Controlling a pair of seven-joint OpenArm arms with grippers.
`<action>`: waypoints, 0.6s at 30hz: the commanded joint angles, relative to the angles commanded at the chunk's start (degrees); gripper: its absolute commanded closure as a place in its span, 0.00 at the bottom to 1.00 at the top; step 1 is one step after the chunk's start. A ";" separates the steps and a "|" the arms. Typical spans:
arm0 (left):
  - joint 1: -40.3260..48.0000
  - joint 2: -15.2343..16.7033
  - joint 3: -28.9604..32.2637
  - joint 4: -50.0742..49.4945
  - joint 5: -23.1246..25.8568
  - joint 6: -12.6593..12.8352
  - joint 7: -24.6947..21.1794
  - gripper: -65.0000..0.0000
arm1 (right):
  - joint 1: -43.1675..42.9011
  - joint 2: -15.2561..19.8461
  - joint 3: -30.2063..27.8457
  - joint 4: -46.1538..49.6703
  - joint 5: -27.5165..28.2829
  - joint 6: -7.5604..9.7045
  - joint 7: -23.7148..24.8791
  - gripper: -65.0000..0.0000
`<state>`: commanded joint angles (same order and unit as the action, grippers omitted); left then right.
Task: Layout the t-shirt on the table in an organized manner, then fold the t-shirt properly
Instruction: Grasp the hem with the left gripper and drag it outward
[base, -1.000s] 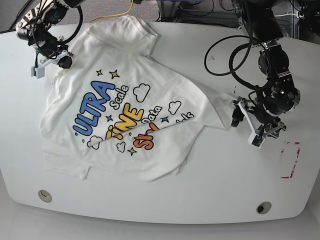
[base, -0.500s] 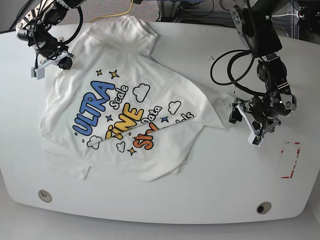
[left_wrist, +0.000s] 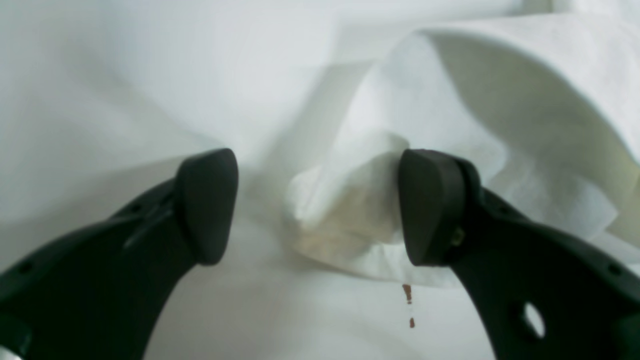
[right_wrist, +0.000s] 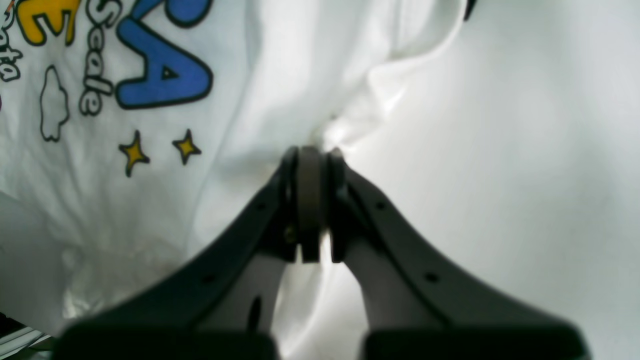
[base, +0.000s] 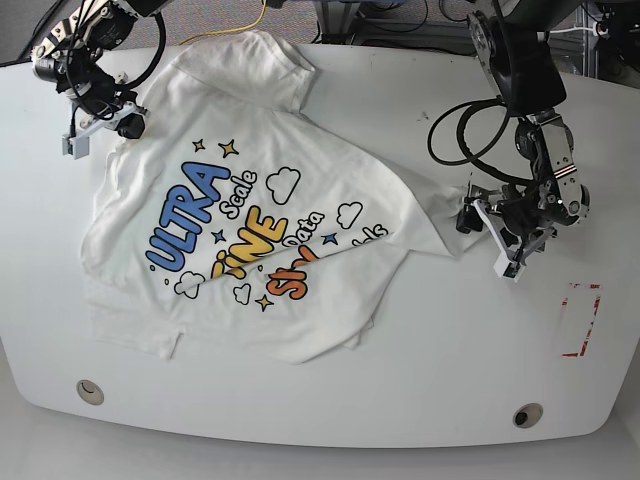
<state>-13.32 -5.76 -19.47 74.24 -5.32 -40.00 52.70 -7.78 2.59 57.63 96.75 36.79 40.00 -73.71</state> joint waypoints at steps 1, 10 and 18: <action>0.00 0.00 0.97 0.00 0.00 0.00 0.00 0.48 | 0.00 0.00 0.00 0.00 0.00 0.00 0.00 1.00; 0.26 -0.44 5.80 1.32 0.35 0.00 0.00 1.00 | 0.09 0.18 -0.09 0.26 0.00 0.00 0.00 1.00; 0.53 -4.04 6.07 10.64 0.35 0.00 0.00 1.00 | -0.09 0.26 -0.18 7.56 0.00 0.00 -0.44 1.00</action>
<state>-12.79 -9.80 -13.41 84.88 -4.97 -40.00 52.70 -7.87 2.86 57.45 104.31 36.79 40.00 -74.15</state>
